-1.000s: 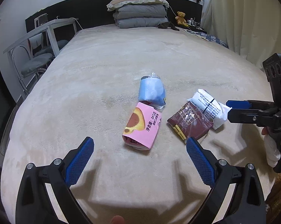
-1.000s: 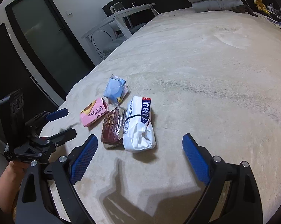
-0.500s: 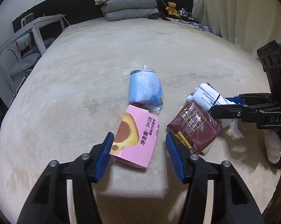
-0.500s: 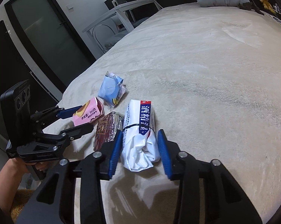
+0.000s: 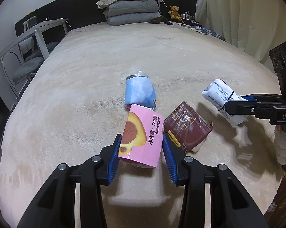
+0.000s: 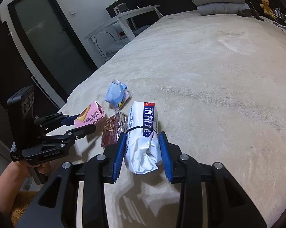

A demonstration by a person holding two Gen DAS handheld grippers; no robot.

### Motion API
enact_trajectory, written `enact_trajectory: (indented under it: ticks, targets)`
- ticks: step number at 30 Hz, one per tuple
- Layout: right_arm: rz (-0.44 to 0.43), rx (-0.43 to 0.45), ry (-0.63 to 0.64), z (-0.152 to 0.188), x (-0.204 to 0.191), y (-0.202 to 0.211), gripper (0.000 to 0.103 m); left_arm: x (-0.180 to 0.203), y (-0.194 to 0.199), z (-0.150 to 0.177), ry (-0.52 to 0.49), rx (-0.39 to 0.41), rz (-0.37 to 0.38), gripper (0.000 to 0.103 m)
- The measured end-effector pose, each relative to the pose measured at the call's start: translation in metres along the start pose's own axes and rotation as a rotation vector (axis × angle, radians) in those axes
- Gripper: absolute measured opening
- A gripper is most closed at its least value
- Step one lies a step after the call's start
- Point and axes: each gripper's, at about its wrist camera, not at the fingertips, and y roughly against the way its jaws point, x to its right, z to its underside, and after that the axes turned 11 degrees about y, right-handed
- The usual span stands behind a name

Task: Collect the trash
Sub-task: 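Carry the tissue pack and juice box down over the black bin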

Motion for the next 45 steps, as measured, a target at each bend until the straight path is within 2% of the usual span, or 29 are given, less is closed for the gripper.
enact_trajectory:
  ticks: [13,28,37,45]
  targets:
    - [0.027,0.037,0.012,0.026,-0.028,0.058,0.037,0.032,0.065,0.019,0.037,0.072,0.039,0.041]
    - [0.016,0.081,0.036,0.077,-0.068,0.125,0.037,0.064,0.131,0.065,0.058,0.136,0.082,0.041]
    - [0.003,0.072,0.073,0.108,-0.098,0.145,0.037,0.083,0.159,0.110,0.082,0.138,0.124,0.041]
    - [0.000,0.026,0.102,0.136,-0.118,0.151,0.037,0.095,0.169,0.140,0.081,0.112,0.153,0.041]
